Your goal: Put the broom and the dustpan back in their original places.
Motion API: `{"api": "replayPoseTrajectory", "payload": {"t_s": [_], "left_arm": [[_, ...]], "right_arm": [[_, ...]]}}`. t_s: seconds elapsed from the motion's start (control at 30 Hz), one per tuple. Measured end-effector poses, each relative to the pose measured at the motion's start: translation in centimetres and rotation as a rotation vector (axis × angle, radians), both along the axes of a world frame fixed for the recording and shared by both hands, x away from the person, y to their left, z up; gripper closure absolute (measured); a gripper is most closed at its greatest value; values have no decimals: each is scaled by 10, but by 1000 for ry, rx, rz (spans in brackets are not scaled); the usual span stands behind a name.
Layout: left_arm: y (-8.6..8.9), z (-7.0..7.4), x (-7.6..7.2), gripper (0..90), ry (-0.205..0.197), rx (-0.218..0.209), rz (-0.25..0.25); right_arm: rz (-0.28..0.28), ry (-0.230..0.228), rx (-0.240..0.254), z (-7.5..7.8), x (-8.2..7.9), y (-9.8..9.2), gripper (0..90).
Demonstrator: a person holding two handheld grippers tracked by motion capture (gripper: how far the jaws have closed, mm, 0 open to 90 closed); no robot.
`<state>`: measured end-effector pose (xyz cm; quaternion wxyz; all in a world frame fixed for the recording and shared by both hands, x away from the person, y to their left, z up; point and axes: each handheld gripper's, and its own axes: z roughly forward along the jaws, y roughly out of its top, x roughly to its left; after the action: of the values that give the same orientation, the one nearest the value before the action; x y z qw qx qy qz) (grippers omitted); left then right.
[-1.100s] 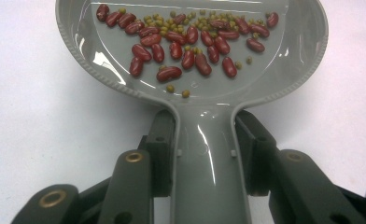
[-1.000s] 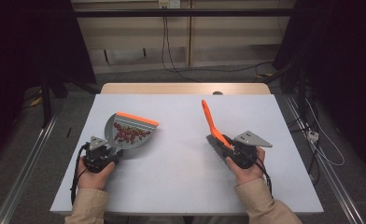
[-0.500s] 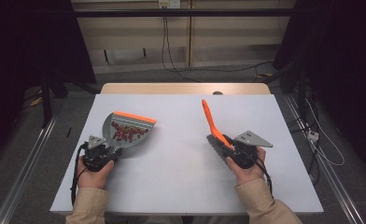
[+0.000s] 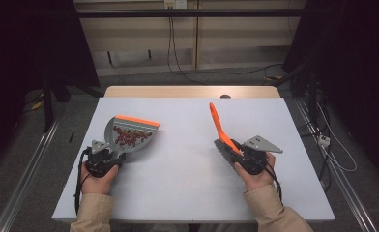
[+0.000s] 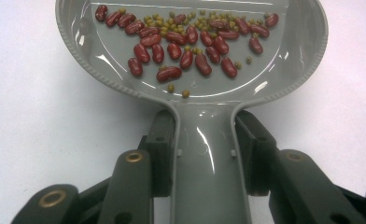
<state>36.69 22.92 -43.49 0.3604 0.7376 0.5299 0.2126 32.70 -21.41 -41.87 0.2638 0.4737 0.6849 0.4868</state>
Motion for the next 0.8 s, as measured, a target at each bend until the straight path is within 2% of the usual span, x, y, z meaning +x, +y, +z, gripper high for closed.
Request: {"api": "replayPoseTrajectory", "payload": {"t_s": [0.33,0.8], "left_arm": [[-2,-5,3,629,14,12,25],[-5,-8,6,628,23,5,51]], "right_arm": [[-9,7,4,-2,-1,-4,712],[-15,9,6,-2,-2,-8,712]]}}
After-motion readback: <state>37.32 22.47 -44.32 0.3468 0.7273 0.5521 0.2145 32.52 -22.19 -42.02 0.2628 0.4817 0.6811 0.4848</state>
